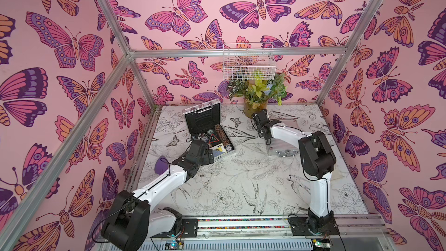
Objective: Close the poker set cases
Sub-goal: Move the poker set case to the center of the board, then close the lid of the poker set case.
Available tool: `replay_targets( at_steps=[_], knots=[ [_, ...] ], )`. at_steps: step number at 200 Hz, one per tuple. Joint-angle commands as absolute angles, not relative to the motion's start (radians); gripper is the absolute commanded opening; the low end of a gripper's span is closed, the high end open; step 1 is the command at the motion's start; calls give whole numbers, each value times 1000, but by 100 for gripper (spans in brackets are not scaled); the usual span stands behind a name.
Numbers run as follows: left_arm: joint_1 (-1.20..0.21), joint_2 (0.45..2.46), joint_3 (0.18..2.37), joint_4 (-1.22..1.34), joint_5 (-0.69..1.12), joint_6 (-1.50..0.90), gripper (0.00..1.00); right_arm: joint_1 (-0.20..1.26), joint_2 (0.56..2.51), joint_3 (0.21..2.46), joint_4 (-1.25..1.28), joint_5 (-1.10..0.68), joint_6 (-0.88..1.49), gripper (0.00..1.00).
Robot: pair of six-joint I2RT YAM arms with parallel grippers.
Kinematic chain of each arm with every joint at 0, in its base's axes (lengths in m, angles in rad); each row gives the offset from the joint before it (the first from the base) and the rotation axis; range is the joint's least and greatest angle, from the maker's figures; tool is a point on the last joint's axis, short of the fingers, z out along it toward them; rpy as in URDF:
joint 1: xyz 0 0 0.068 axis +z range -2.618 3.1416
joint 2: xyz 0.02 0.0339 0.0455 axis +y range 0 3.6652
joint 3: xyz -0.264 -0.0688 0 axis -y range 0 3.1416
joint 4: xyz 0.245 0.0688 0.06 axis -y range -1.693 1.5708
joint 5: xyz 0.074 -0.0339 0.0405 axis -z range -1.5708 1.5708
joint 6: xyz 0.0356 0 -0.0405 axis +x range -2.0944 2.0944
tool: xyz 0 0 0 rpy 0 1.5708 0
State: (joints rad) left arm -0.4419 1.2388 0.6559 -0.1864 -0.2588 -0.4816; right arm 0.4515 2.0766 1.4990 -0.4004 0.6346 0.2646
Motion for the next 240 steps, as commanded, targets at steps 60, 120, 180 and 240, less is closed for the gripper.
replay_targets(
  at_steps=[60, 120, 180, 240],
  knots=[
    [-399, 1225, 613, -186, -279, -536, 100, 553, 1989, 1537, -394, 427, 115, 67],
    [-394, 1218, 611, -187, -272, -529, 100, 577, 1944, 1488, 6, 6, 206, 63],
    [-394, 1222, 612, -193, -267, -522, 100, 582, 2058, 1606, 176, -177, 222, 60],
    [-394, 1233, 618, -192, -246, -506, 100, 607, 2174, 1703, 308, -201, 204, 59]
  ],
)
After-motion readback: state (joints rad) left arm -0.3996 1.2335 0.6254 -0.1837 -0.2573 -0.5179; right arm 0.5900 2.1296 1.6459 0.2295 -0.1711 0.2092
